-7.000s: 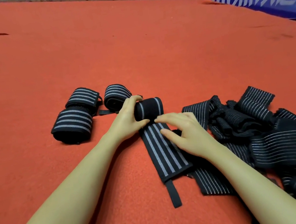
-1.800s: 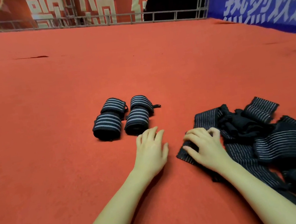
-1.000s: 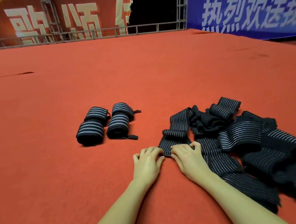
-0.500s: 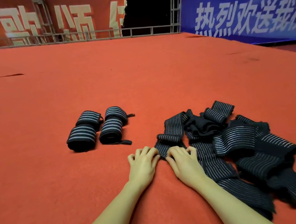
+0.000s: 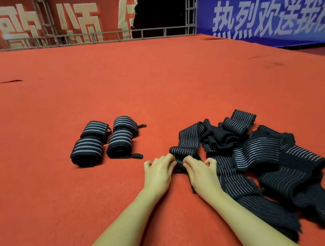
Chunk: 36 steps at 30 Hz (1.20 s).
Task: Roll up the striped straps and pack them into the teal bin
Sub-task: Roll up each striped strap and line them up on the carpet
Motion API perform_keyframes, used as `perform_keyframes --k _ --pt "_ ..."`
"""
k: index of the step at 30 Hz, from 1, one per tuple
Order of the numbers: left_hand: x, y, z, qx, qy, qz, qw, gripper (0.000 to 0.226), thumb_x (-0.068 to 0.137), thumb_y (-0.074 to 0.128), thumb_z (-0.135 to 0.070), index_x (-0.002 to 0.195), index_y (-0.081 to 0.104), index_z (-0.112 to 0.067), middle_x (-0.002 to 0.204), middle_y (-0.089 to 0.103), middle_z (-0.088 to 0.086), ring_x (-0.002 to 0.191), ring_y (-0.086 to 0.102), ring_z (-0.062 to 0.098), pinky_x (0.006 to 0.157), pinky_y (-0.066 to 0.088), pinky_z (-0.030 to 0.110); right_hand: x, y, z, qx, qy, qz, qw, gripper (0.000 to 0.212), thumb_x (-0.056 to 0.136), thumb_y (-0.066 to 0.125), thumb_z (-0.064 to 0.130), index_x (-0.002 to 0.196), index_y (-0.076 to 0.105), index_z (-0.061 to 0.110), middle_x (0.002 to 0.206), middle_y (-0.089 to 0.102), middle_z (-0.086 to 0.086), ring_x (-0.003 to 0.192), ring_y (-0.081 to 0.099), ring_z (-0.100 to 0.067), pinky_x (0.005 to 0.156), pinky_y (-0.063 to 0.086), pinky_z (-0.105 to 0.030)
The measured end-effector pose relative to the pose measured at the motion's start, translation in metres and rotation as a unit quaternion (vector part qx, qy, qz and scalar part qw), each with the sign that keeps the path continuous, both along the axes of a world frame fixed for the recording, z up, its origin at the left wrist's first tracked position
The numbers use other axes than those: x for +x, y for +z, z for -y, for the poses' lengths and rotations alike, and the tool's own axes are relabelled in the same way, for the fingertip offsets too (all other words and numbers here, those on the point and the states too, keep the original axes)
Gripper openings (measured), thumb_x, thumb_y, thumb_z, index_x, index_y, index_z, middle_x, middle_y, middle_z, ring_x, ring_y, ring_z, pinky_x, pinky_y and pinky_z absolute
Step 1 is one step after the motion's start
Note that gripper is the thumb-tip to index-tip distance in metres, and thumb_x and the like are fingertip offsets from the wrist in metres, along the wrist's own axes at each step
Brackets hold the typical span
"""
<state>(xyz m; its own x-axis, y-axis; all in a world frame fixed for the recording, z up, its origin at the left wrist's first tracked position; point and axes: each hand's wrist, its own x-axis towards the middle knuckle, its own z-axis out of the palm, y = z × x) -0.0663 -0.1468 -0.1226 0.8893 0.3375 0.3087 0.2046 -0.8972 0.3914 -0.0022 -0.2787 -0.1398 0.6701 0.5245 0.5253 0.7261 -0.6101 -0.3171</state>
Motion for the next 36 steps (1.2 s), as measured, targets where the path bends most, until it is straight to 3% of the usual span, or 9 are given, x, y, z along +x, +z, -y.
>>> perform_keyframes --k 2,5,9,12,15,21,24,30,36 --pt "0.011 0.012 0.004 -0.032 0.003 0.047 0.998 0.017 0.101 0.038 -0.033 0.099 0.052 -0.023 0.094 0.059 -0.006 0.095 0.053 0.017 0.076 0.019 0.032 0.009 0.014 -0.003 0.044 -0.011 -0.04 0.998 0.028 0.101 0.03 0.031 0.093 0.054 0.02 0.051 0.04 0.012 0.051 0.034 -0.005 0.076 0.019 -0.031" --pt "0.023 0.029 0.0 -0.003 0.014 0.102 0.995 0.016 0.099 0.043 -0.031 0.097 0.055 -0.02 0.093 0.057 -0.004 0.095 0.051 0.018 0.081 0.02 0.033 0.019 0.032 -0.005 0.082 0.008 -0.06 0.995 0.011 0.102 0.042 0.025 0.098 0.051 0.02 0.055 0.04 0.014 0.055 0.037 -0.002 0.085 0.021 -0.029" --pt "0.021 0.042 -0.013 0.017 -0.001 0.167 0.986 0.02 0.097 0.044 -0.034 0.093 0.058 -0.02 0.088 0.056 -0.004 0.088 0.054 0.02 0.082 0.022 0.034 0.017 0.04 -0.005 0.132 0.051 -0.08 0.987 0.02 0.098 0.053 0.026 0.116 0.051 0.018 0.087 0.06 0.01 0.079 0.037 0.001 0.088 0.016 -0.025" --pt "0.014 0.057 -0.013 -0.006 0.003 0.22 0.975 0.025 0.094 0.039 -0.037 0.092 0.058 -0.02 0.086 0.059 -0.005 0.085 0.057 0.019 0.076 0.021 0.031 0.017 0.047 -0.002 0.167 0.049 -0.079 0.982 0.029 0.094 0.059 0.025 0.121 0.052 0.017 0.102 0.06 0.009 0.093 0.032 0.018 0.088 0.018 -0.027" --pt "0.002 0.079 -0.018 -0.054 0.017 0.272 0.961 0.017 0.093 0.046 -0.029 0.092 0.059 -0.017 0.089 0.061 -0.005 0.084 0.057 0.017 0.075 0.02 0.029 0.012 0.051 0.001 0.159 0.047 -0.072 0.984 0.029 0.093 0.061 0.028 0.12 0.055 0.02 0.111 0.059 0.014 0.098 0.031 0.024 0.089 0.02 -0.028" --pt "-0.027 0.126 -0.024 -0.032 0.002 0.347 0.937 0.012 0.091 0.053 -0.019 0.102 0.057 -0.015 0.083 0.057 -0.01 0.076 0.053 0.012 0.076 0.028 0.031 -0.011 0.079 -0.009 0.199 0.072 -0.03 0.977 0.017 0.089 0.055 0.033 0.097 0.064 0.021 0.093 0.059 0.018 0.085 0.048 0.0 0.081 0.019 -0.03" --pt "-0.042 0.145 -0.027 0.033 0.013 0.367 0.929 0.008 0.093 0.046 -0.023 0.101 0.047 -0.025 0.08 0.058 -0.008 0.07 0.053 0.016 0.074 0.026 0.032 -0.024 0.107 -0.014 0.243 0.097 -0.02 0.965 0.011 0.09 0.056 0.027 0.093 0.065 0.021 0.09 0.061 0.019 0.086 0.047 0.01 0.083 0.02 -0.029" --pt "-0.074 0.191 -0.032 0.118 0.039 0.402 0.907 0.019 0.089 0.052 -0.029 0.088 0.069 -0.021 0.082 0.067 -0.006 0.078 0.059 0.022 0.072 0.013 0.027 -0.052 0.162 -0.011 0.298 0.125 0.076 0.943 0.007 0.085 0.066 0.018 0.091 0.069 0.015 0.089 0.067 0.012 0.096 0.033 0.029 0.082 0.023 -0.042" --pt "-0.106 0.252 -0.025 0.137 0.021 0.454 0.88 0.022 0.085 0.055 -0.029 0.093 0.074 -0.021 0.086 0.068 -0.006 0.088 0.058 0.022 0.071 0.012 0.026 -0.075 0.224 -0.009 0.335 0.198 0.186 0.902 0.016 0.085 0.06 0.032 0.087 0.068 0.018 0.08 0.065 0.014 0.084 0.042 0.023 0.078 0.021 -0.037"
